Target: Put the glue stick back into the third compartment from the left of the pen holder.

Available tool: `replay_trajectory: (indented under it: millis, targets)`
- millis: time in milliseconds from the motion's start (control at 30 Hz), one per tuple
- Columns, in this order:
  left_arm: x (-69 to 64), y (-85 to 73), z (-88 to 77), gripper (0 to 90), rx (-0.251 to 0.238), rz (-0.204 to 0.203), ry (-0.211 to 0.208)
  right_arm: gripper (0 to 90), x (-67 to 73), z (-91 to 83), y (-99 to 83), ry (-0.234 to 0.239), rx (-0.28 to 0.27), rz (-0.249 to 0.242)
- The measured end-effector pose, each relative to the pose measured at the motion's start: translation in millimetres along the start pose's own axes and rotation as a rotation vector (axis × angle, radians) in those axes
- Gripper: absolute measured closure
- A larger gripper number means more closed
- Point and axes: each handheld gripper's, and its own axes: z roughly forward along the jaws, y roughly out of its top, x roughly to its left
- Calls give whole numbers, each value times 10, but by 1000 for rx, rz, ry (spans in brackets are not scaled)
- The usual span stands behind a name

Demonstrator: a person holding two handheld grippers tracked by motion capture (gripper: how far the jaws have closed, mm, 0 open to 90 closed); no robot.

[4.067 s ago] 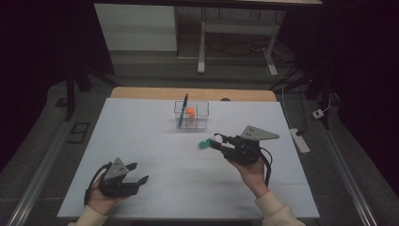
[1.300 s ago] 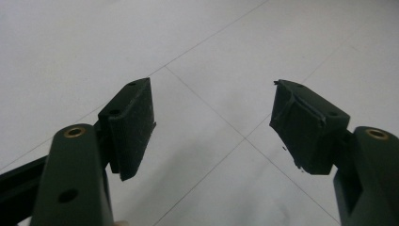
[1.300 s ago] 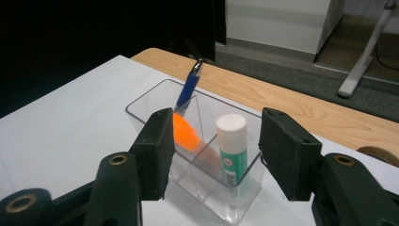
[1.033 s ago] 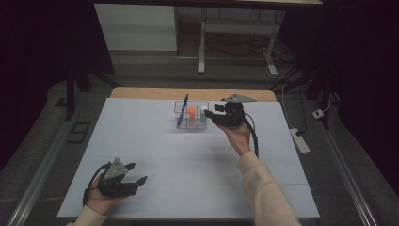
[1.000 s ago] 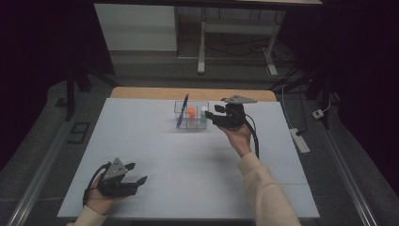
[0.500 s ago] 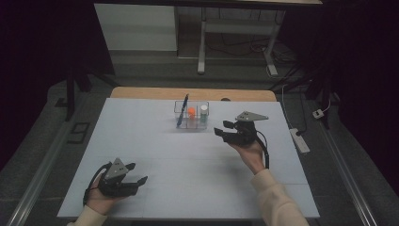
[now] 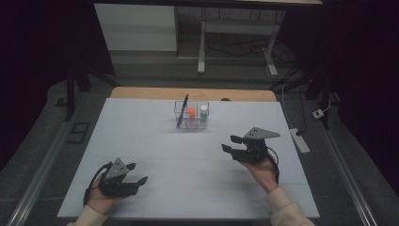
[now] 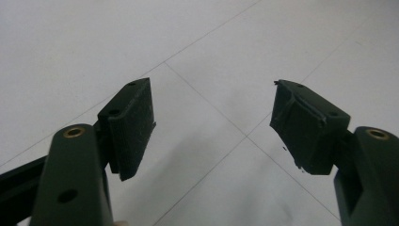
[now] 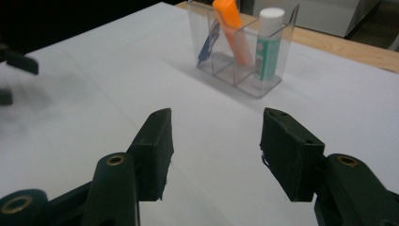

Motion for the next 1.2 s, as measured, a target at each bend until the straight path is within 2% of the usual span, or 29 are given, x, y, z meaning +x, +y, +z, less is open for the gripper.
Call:
replay_trajectory:
  millis: [167, 333, 533, 733, 833, 1067, 1200]
  targets:
    - [-1, 3, 4, 301, 0, 2, -1, 429, 58, -210, -185, -7, 7, -4]
    - [4, 7, 12, 301, 2, -1, 0, 413, 60, -421, -419, -31, 40, -18]
    - [13, 16, 21, 301, 0, -7, -2, 397, 45, -611, -640, -46, 66, -7]
    - [36, 17, 24, 301, 1, -11, 0, 390, 30, -688, -769, -60, 68, -19]
    - [36, 16, 28, 301, 4, -8, 2, 387, 20, -699, -773, -73, 66, -21]
    - [32, 12, 31, 301, 8, -4, 3, 383, 42, -665, -764, -68, 73, -57]
    - [30, 10, 29, 301, 9, -3, 3, 380, 58, -663, -763, -67, 65, -57]
